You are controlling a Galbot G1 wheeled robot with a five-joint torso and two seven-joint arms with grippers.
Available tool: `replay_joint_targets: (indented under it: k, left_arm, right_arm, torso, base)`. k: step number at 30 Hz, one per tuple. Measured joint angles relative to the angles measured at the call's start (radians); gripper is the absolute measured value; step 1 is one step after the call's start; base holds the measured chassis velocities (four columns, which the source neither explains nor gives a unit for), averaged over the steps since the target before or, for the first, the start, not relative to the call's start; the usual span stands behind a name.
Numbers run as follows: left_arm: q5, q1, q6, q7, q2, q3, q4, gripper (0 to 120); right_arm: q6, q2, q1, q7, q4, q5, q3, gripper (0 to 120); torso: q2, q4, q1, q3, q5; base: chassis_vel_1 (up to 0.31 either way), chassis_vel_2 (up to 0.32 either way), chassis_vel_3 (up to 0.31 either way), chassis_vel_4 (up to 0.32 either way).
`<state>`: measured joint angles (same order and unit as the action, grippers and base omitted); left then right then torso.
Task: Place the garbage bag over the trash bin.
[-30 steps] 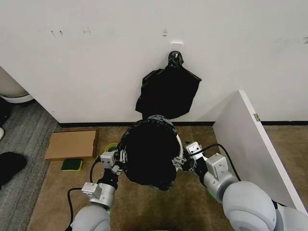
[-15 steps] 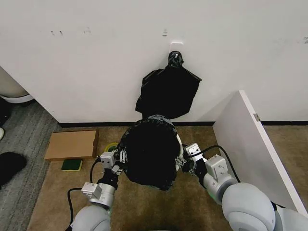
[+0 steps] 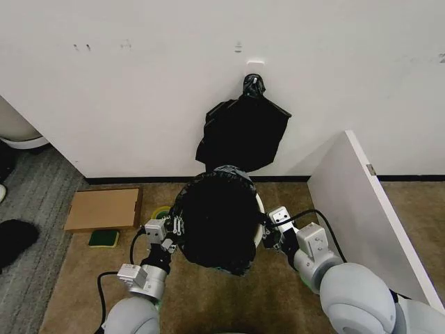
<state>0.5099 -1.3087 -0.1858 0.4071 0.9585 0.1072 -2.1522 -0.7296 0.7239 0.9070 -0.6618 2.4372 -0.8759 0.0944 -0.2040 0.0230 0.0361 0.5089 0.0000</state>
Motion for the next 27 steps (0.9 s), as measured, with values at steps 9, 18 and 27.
replay_joint_targets:
  k: [9,18,27]
  left_arm:
    - [0.005,0.0,-0.001,0.0,-0.006,0.002,0.001,4]
    - [0.036,0.0,-0.002,0.0,-0.017,0.003,-0.024,4]
    - [0.07,-0.01,-0.004,0.001,-0.016,0.004,-0.044,4]
  right_arm:
    - [0.003,-0.014,-0.004,-0.013,-0.003,-0.015,-0.071,0]
    - [0.003,-0.021,0.005,0.005,-0.044,0.011,-0.081,0]
    - [0.015,-0.01,0.028,0.033,-0.067,0.026,-0.067,0]
  torso:
    - [0.0,0.0,0.0,0.0,-0.0001]
    - [0.0,0.0001,0.0,0.0,0.0]
    - [0.0,0.0,0.0,0.0,0.0]
  base:
    - [0.0,0.0,0.0,0.0]
    - [0.0,0.0,0.0,0.0]
    - [0.0,0.0,0.0,0.0]
